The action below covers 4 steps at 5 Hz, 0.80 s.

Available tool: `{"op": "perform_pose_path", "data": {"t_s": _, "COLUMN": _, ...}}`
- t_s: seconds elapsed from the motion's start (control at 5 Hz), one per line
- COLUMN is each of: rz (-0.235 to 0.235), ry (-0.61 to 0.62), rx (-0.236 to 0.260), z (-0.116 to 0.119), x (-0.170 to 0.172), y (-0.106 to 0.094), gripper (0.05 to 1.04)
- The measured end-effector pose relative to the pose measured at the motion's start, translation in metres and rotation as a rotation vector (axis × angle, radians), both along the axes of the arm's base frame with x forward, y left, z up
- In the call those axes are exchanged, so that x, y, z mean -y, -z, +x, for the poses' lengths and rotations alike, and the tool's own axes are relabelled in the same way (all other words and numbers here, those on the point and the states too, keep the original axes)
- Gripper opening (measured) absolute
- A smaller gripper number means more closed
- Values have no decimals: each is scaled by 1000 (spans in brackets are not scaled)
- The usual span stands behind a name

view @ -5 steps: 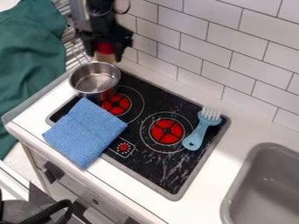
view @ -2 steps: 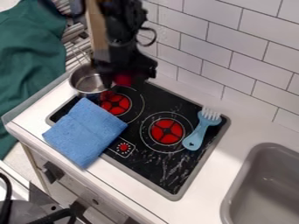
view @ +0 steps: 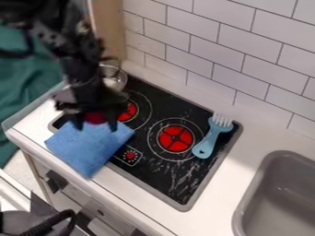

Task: Remove the red object out of the pot

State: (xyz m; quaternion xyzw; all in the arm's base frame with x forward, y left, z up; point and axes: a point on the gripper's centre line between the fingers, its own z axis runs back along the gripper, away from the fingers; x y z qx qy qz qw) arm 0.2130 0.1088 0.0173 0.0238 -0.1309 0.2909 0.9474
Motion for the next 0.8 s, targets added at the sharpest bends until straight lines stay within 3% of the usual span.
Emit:
{"op": "perform_pose_path", "data": {"t_s": 0.4, "rz": -54, "ry": 29, "rx": -35, "z": 7, "x": -6, "y": 25, "gripper": 750}}
{"op": "perform_pose_path", "data": {"t_s": 0.8, "rz": -57, "ry": 26, "rx": -52, "z": 33, "x": -21, "y": 43, "gripper": 803}}
